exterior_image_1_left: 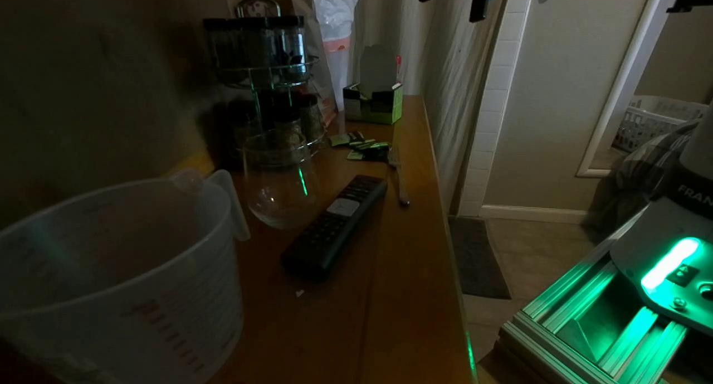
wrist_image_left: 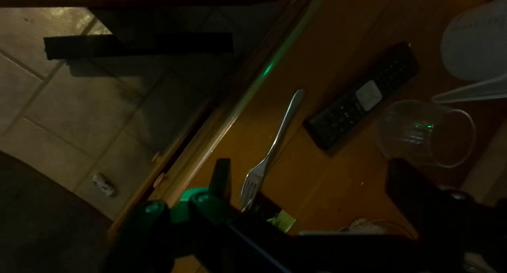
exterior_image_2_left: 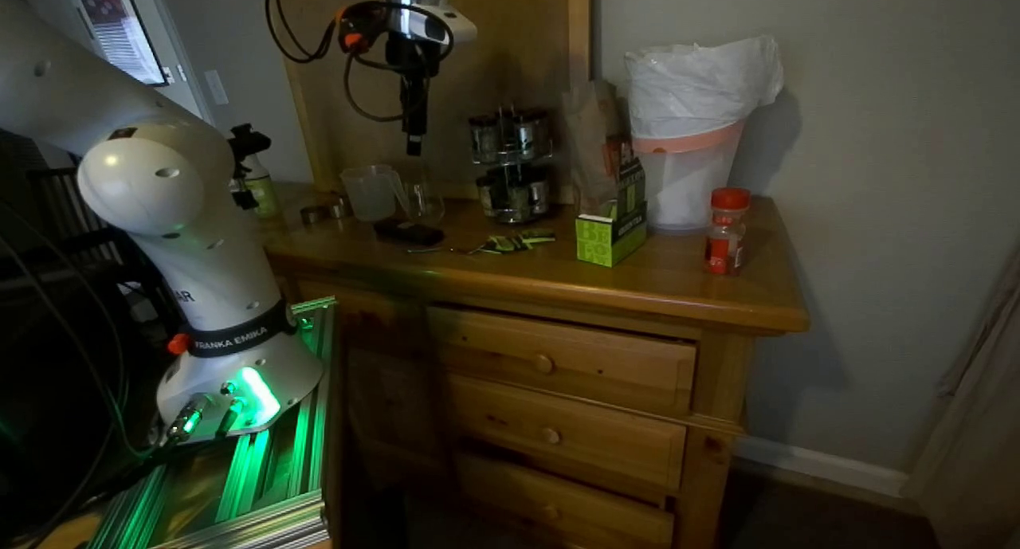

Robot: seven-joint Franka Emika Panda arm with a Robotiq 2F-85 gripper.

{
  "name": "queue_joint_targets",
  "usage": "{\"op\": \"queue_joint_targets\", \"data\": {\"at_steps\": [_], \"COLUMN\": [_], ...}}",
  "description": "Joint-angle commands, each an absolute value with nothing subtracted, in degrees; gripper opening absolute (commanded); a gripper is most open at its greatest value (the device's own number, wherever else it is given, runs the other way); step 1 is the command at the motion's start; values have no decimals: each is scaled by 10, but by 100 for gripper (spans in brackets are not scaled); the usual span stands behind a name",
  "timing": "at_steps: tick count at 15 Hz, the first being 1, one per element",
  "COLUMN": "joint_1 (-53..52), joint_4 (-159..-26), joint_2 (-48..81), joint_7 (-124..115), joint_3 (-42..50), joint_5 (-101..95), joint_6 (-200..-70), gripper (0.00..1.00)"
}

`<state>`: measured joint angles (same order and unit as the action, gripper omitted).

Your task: Put the remote control in the clear jug.

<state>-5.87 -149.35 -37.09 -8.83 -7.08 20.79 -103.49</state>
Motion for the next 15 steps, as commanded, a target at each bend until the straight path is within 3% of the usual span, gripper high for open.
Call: {"op": "queue_joint_targets", "data": {"at_steps": [1,10,15], "joint_1": [-85,-203,-195], "joint_4": [-1515,-1557,-1548], "joint_2": [-376,-408,-393], "joint_7": [-90,104,93], "joint_3": [-94,-92,-103], "joint_5": [227,216,215], "joint_6": [-1049,-977,-983], "gripper": [100,100,100]}}
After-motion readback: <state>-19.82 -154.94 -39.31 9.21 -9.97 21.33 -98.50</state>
